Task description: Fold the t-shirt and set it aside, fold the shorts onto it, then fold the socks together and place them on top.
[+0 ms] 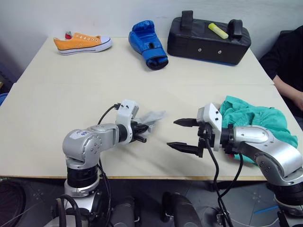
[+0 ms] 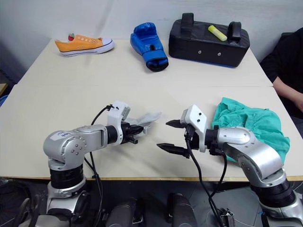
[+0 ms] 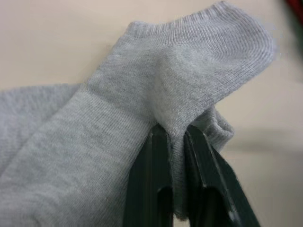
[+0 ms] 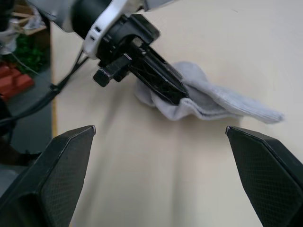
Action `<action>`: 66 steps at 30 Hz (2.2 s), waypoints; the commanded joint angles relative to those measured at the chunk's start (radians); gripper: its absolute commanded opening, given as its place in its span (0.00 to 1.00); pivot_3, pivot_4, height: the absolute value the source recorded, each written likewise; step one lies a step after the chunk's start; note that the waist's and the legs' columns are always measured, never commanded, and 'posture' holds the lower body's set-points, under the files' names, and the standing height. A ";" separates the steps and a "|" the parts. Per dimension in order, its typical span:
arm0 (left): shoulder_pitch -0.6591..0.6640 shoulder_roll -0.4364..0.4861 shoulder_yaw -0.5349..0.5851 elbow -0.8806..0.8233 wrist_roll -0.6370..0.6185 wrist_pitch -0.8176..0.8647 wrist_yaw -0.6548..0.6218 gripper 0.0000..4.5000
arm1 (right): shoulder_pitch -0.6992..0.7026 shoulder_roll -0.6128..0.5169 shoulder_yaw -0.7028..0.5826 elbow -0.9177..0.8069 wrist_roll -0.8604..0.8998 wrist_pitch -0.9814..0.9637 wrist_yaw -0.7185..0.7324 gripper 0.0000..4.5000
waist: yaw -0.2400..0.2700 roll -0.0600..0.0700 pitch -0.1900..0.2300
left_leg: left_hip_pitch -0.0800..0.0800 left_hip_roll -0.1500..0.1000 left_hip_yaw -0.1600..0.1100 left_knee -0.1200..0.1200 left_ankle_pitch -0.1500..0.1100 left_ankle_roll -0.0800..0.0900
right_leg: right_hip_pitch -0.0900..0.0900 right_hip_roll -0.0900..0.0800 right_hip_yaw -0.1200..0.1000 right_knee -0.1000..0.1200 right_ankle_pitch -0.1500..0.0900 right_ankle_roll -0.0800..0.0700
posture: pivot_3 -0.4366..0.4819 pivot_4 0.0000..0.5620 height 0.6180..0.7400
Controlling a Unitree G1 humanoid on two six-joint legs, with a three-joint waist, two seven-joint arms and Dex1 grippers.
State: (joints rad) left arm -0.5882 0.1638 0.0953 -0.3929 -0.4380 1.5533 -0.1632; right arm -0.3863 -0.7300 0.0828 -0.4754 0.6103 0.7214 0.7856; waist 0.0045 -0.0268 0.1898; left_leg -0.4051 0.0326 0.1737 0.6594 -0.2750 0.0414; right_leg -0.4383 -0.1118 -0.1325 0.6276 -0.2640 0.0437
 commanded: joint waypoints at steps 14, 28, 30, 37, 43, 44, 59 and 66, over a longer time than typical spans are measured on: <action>0.144 0.818 -0.249 0.047 0.059 -0.667 -0.693 0.70 | -0.070 -0.019 0.174 0.131 -0.385 -0.302 0.057 1.00 | -0.011 0.002 0.000 | 0.001 0.000 0.002 -0.006 -0.003 -0.012 | -0.005 0.000 0.001 0.002 -0.004 -0.007 | 0.48 0.27 1.00; 0.179 0.654 -0.326 0.194 0.237 -0.950 -0.670 0.70 | -0.237 0.165 0.285 0.568 -0.678 -0.667 0.013 0.71 | -0.011 0.001 0.000 | -0.001 0.000 0.002 -0.004 0.002 -0.002 | -0.006 0.000 -0.001 0.002 -0.004 -0.007 | 0.48 0.27 1.00; 0.179 0.639 -0.327 0.211 0.251 -0.960 -0.669 0.57 | -0.246 0.171 0.286 0.600 -0.708 -0.708 0.006 0.54 | -0.011 0.002 0.000 | -0.001 0.000 0.002 -0.003 0.002 -0.002 | -0.006 0.000 0.000 0.004 -0.004 -0.006 | 0.48 0.27 1.00; 0.184 0.614 -0.322 0.235 0.265 -0.974 -0.688 0.06 | -0.248 0.184 0.255 0.638 -0.741 -0.785 -0.022 0.00 | -0.011 0.002 0.000 | -0.001 0.001 0.002 -0.002 0.002 -0.002 | -0.006 -0.001 0.000 0.006 -0.004 -0.006 | 0.48 0.27 1.00; 0.143 0.575 -0.236 0.218 0.160 -0.947 -0.739 0.00 | -0.243 0.152 0.194 0.546 -0.705 -0.808 0.009 0.00 | -0.009 0.001 0.000 | -0.001 0.001 0.002 0.000 0.002 -0.002 | -0.005 -0.001 0.000 0.007 -0.004 -0.006 | 0.48 0.27 1.00; 0.123 0.588 -0.217 0.217 0.144 -0.937 -0.758 0.00 | -0.235 0.141 0.180 0.508 -0.686 -0.802 0.028 0.00 | -0.009 0.001 0.001 | -0.001 0.001 0.002 0.000 0.002 -0.002 | -0.006 -0.001 0.000 0.008 -0.004 -0.006 | 0.48 0.27 1.00; -0.360 0.564 -0.400 0.994 0.435 -1.522 -1.045 0.00 | -0.002 0.157 0.218 0.253 -0.828 -0.733 -0.073 0.00 | -0.011 0.001 0.001 | -0.002 0.001 0.002 0.004 0.002 -0.002 | -0.006 0.001 -0.001 0.010 -0.005 -0.006 | 0.48 0.27 1.00; -0.393 0.542 -0.418 1.176 0.510 -1.662 -1.093 0.00 | 0.022 0.186 0.263 0.305 -0.915 -0.792 -0.119 0.00 | -0.030 0.000 0.001 | -0.002 0.002 0.003 0.004 0.002 -0.002 | -0.006 0.002 -0.001 0.010 -0.006 -0.006 | 0.48 0.27 1.00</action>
State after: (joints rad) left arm -0.9680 0.6909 -0.3333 0.7674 0.0608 -0.0991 -1.2324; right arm -0.3680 -0.5425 0.3502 -0.1482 -0.2984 -0.0463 0.6804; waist -0.0259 -0.0269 0.1912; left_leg -0.4069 0.0347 0.1762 0.6632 -0.2733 0.0391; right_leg -0.4442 -0.1100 -0.1332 0.6378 -0.2702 0.0375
